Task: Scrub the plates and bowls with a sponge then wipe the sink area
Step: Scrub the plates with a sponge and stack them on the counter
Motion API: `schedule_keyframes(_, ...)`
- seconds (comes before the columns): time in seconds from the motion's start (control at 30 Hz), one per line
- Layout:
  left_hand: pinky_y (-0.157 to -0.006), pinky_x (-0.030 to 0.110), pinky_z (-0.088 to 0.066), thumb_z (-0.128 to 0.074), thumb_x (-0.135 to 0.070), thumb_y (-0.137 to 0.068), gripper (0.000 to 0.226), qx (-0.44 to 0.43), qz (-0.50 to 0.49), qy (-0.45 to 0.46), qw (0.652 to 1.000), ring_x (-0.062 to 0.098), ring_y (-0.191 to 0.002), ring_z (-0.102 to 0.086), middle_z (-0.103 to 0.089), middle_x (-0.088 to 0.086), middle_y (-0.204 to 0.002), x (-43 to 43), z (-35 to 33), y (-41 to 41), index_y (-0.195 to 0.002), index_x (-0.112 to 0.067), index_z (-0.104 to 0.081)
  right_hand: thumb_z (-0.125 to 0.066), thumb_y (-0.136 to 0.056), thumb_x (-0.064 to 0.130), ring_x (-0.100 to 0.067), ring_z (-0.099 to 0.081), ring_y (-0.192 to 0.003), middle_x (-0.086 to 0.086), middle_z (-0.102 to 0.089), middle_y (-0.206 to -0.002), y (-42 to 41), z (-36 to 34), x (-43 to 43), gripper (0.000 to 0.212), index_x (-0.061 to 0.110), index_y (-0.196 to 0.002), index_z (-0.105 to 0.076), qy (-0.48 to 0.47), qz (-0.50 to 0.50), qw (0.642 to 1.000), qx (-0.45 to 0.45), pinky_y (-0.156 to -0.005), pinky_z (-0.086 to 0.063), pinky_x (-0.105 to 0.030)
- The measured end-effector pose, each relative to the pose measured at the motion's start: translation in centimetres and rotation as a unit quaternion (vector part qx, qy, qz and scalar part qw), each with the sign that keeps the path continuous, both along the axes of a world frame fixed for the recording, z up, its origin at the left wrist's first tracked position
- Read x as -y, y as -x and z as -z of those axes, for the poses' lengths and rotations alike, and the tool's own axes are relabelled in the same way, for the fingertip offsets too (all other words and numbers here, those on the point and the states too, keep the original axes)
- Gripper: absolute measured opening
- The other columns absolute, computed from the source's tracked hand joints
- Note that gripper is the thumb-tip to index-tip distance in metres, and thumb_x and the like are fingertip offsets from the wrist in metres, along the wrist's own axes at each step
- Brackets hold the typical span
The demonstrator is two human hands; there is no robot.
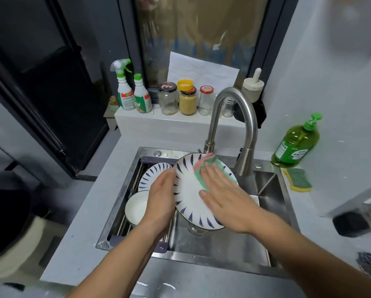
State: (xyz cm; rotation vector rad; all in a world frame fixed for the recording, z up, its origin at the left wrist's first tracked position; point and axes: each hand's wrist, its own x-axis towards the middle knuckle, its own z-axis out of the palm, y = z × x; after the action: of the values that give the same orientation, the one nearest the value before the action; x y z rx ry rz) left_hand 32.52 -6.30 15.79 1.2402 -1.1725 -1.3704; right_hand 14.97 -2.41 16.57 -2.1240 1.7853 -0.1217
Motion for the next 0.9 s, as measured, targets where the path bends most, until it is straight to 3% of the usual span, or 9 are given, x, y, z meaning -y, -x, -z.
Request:
schedule_keyframes(0.1,-0.075,0.009,-0.049,-0.041,-0.013,-0.108,0.032,0.005,0.018,0.017,1.0,0.0,-0.085,-0.065,-0.074,-0.015,-0.087,-0.7,-0.6,0.8,-0.1,-0.008,-0.072,-0.017,-0.104,0.051,-0.007,0.03,-0.146,0.008,0.021,-0.163,-2.3,-0.1,0.1,0.064,0.026,-0.158,0.007,-0.013,0.036,0.995,0.095,-0.124,0.011,-0.034)
schedule_keyframes(0.17,-0.081,0.009,-0.049,-0.04,-0.013,-0.109,0.033,-0.018,0.023,0.015,0.999,0.0,-0.095,-0.068,-0.077,-0.014,-0.098,-0.5,-0.7,0.9,-0.105,-0.011,-0.073,-0.018,-0.1,0.05,-0.002,0.026,-0.147,0.013,0.018,-0.162,-3.4,-0.4,-0.1,0.066,0.027,-0.158,0.002,0.012,-0.028,0.991,0.128,-0.124,0.012,-0.032)
schedule_keyframes(0.27,-0.073,0.023,-0.053,-0.041,-0.022,-0.109,0.032,-0.077,-0.012,-0.029,0.997,0.015,-0.089,-0.065,-0.073,0.001,-0.094,0.6,-1.2,-0.1,-0.105,-0.009,-0.071,-0.027,-0.1,0.042,0.005,0.01,-0.15,0.017,-0.004,-0.164,-2.9,-1.4,-2.1,0.061,0.026,-0.158,-0.017,0.0,-0.145,0.979,0.142,-0.122,0.008,-0.02)
schedule_keyframes(0.37,-0.078,0.034,-0.051,-0.044,-0.03,-0.109,0.036,-0.071,-0.042,-0.034,0.996,0.016,-0.085,-0.065,-0.072,0.003,-0.094,1.5,-1.0,-1.0,-0.102,-0.006,-0.07,-0.028,-0.103,0.044,0.008,-0.004,-0.15,0.019,-0.022,-0.162,1.0,-1.9,-3.4,0.052,0.035,-0.154,-0.032,0.03,-0.158,0.982,0.099,-0.124,-0.002,-0.021)
schedule_keyframes(0.5,-0.075,0.036,-0.045,-0.048,-0.033,-0.104,0.039,-0.015,-0.018,0.008,1.0,0.017,-0.082,-0.056,-0.062,0.006,-0.086,1.4,-0.6,-0.9,-0.094,0.002,-0.059,0.003,-0.095,0.06,0.002,0.016,-0.15,0.013,0.004,-0.166,3.7,-0.4,-2.6,0.068,0.033,-0.157,0.0,0.023,-0.08,0.995,-0.046,-0.125,0.003,-0.032)
schedule_keyframes(0.6,-0.077,0.032,-0.049,-0.046,-0.029,-0.108,0.038,0.017,0.031,0.027,0.999,0.014,-0.086,-0.06,-0.068,0.019,-0.096,0.5,-0.3,0.2,-0.102,0.004,-0.063,0.008,-0.093,0.064,-0.005,0.028,-0.148,0.007,0.021,-0.164,1.9,0.3,-1.1,0.072,0.029,-0.156,0.015,0.036,-0.031,0.998,-0.043,-0.124,0.008,-0.039)
schedule_keyframes(0.67,-0.08,0.029,-0.052,-0.044,-0.026,-0.109,0.036,0.014,0.039,0.018,0.999,0.012,-0.089,-0.065,-0.075,0.012,-0.1,0.0,-0.4,0.9,-0.102,-0.002,-0.07,0.001,-0.095,0.061,-0.006,0.027,-0.148,0.007,0.02,-0.164,0.4,-0.3,0.2,0.072,0.027,-0.158,0.01,0.063,-0.027,0.998,0.008,-0.124,0.009,-0.04)
schedule_keyframes(0.77,-0.085,0.022,-0.055,-0.041,-0.02,-0.11,0.035,-0.023,0.046,0.002,0.999,0.008,-0.094,-0.071,-0.078,-0.006,-0.098,0.4,-1.4,0.9,-0.103,-0.011,-0.074,-0.013,-0.097,0.054,-0.005,0.019,-0.151,0.008,0.009,-0.165,-1.2,-1.4,-0.4,0.066,0.027,-0.156,0.0,0.06,-0.108,0.989,0.08,-0.124,0.011,-0.033)
schedule_keyframes(0.9,-0.061,0.019,-0.052,-0.039,-0.025,-0.112,0.039,-0.056,0.031,-0.03,0.997,0.004,-0.065,-0.067,-0.071,-0.008,-0.07,0.4,-2.0,0.5,-0.083,-0.015,-0.063,-0.028,-0.103,0.043,0.0,0.013,-0.151,0.011,-0.001,-0.167,-1.0,-1.7,-3.5,0.061,0.024,-0.16,-0.014,0.025,-0.176,0.98,0.095,-0.124,0.007,-0.028)
